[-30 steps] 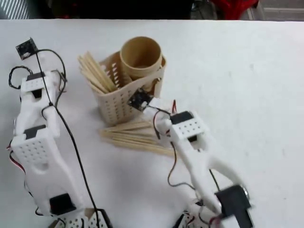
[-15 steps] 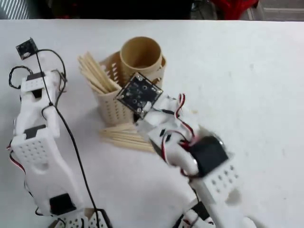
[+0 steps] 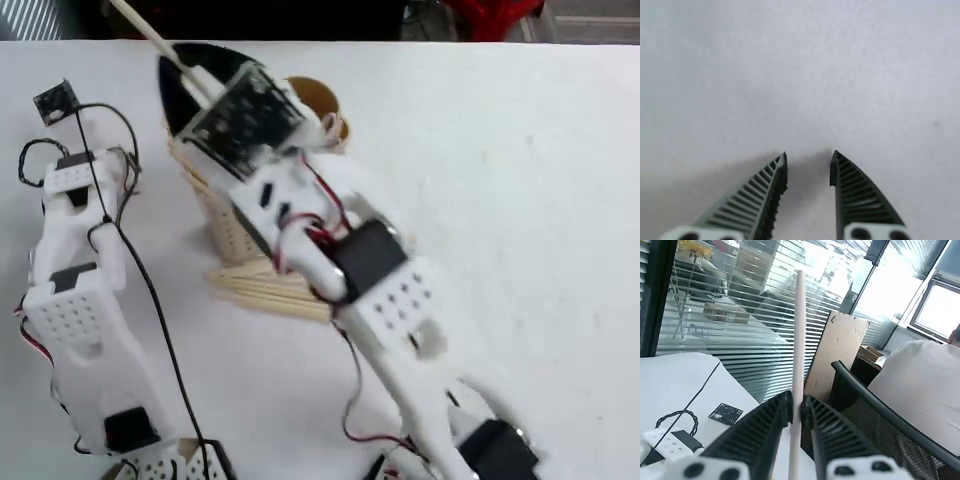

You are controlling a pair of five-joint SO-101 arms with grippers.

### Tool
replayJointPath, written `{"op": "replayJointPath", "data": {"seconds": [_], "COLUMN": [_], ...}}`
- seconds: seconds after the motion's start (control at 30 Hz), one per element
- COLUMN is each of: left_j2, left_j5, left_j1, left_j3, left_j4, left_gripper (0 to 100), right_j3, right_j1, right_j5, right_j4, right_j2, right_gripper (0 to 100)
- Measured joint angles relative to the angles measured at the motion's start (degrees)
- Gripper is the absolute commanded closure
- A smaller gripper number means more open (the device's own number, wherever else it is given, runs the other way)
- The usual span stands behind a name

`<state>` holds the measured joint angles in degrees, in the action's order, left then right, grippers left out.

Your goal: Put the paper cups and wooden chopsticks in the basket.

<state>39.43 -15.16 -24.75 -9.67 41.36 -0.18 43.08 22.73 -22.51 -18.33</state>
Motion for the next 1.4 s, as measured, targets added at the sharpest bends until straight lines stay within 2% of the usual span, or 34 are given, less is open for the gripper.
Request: {"op": "replayJointPath", "data": {"seconds": [0.37,0.67,1.4], "left_j2": [0.0,0.0,0.0], "left_j5": [0.0,0.0,0.0], "left_j1": [0.0,0.0,0.0], "left_j3": [0.0,0.0,0.0], "left_j4": [0.0,0.0,0.0], "left_gripper": [84,84,84], "right_j3": [0.0,0.0,0.0], "right_j1": [0.2,0.8,0.8], "right_j5": [-0.4,-6.5,-6.5], "right_j4": [0.4,0.4,0.4], "right_j2": [4.6,4.8,4.8], "right_gripper": [97.1,97.0,97.0]}}
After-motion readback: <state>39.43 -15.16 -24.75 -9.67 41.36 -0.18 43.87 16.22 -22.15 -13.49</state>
